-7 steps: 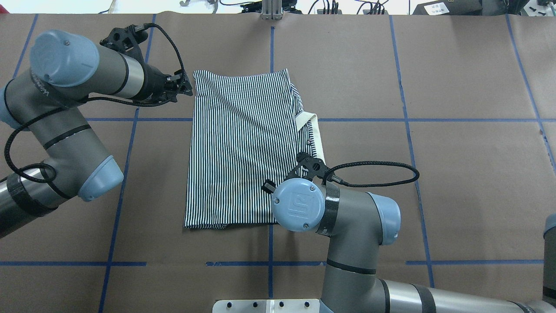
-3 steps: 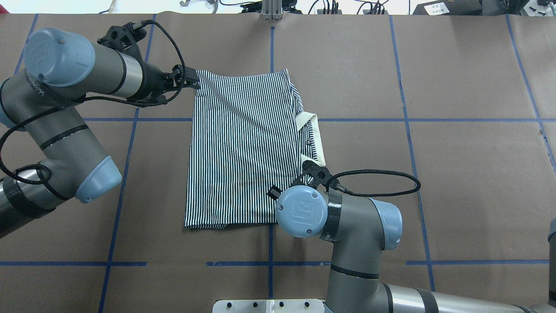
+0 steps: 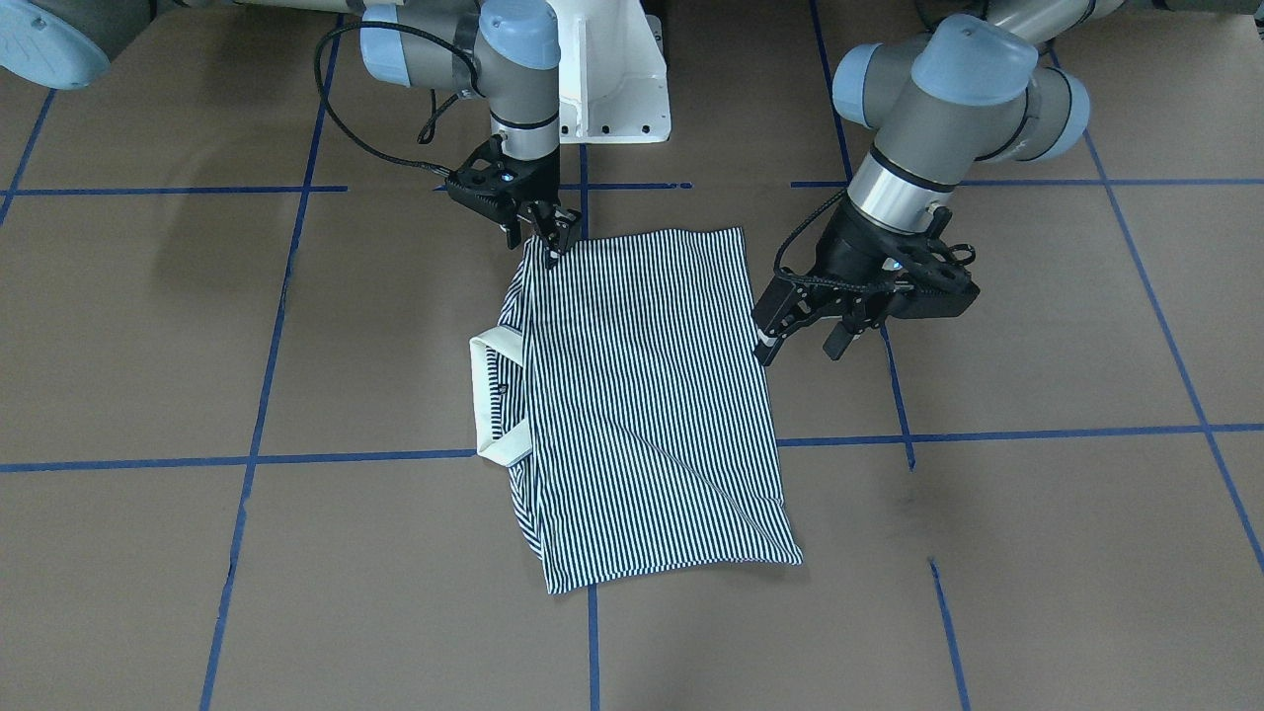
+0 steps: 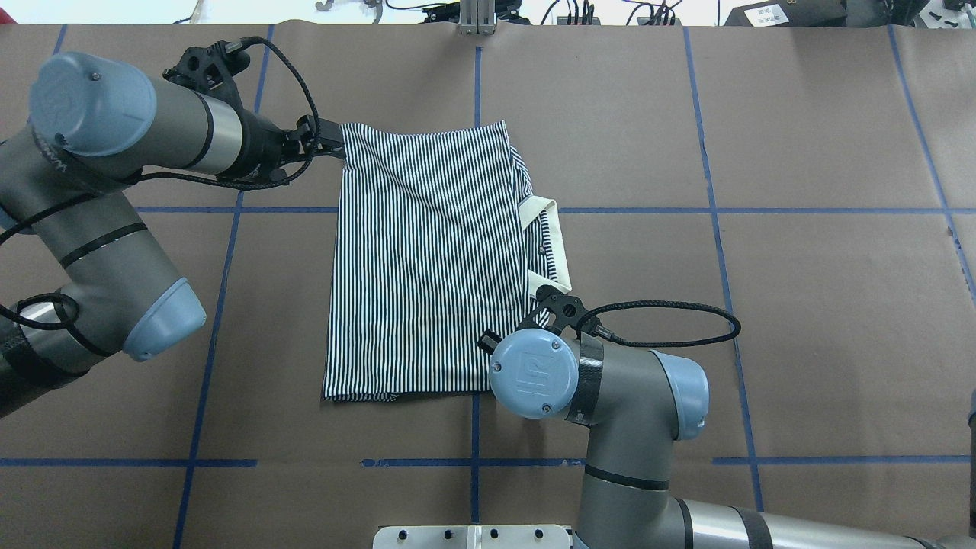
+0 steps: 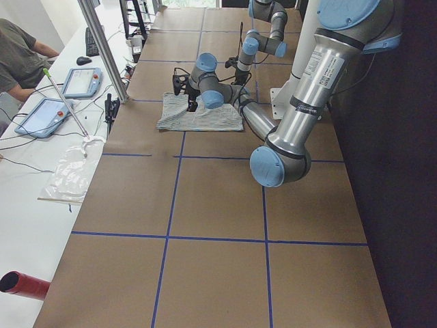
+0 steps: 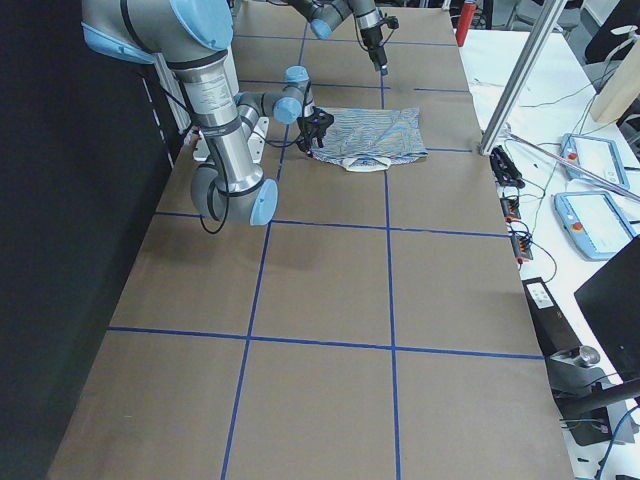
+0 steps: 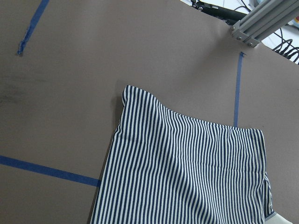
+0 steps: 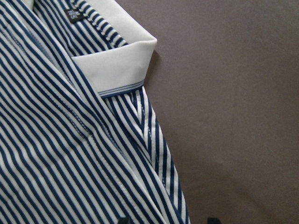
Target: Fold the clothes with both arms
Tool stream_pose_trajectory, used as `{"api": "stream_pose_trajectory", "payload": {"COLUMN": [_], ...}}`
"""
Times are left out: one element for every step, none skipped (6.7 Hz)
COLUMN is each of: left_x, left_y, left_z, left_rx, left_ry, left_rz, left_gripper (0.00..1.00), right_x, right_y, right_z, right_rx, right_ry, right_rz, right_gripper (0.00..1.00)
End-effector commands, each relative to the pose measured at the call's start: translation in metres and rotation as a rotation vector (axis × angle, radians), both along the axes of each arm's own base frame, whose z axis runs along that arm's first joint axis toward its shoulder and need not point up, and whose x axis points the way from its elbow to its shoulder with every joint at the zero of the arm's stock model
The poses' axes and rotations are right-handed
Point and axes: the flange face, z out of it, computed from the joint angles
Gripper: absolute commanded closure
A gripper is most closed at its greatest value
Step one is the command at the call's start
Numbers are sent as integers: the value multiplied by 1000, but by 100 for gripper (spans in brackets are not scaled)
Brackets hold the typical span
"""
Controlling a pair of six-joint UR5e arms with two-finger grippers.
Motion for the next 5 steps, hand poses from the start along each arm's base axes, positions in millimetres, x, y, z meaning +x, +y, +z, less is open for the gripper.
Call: {"api": "stream_pose_trajectory", "payload": {"left_x": [-3, -5, -5, -7, -9], "left_y": [3, 3, 3, 5, 7], "left_z": [-1, -3, -2, 1, 3], "left_rx": [4, 8, 6, 4, 3], "left_ry": [3, 7, 5, 3, 4], "left_rz": [-1, -3, -3, -3, -4], "left_gripper": [0, 0, 0, 0, 0], "right_x": [-5, -5, -7, -8, -8], "right_y": [0, 1, 1, 1, 1], "right_z": [6, 5, 3, 4, 3], "right_rx": [-4, -3, -3, -3, -2], "right_ry": [15, 14, 12, 14, 16], "right_rz": [-3, -5, -5, -5, -7], "right_gripper": [45, 45, 45, 45, 44]}}
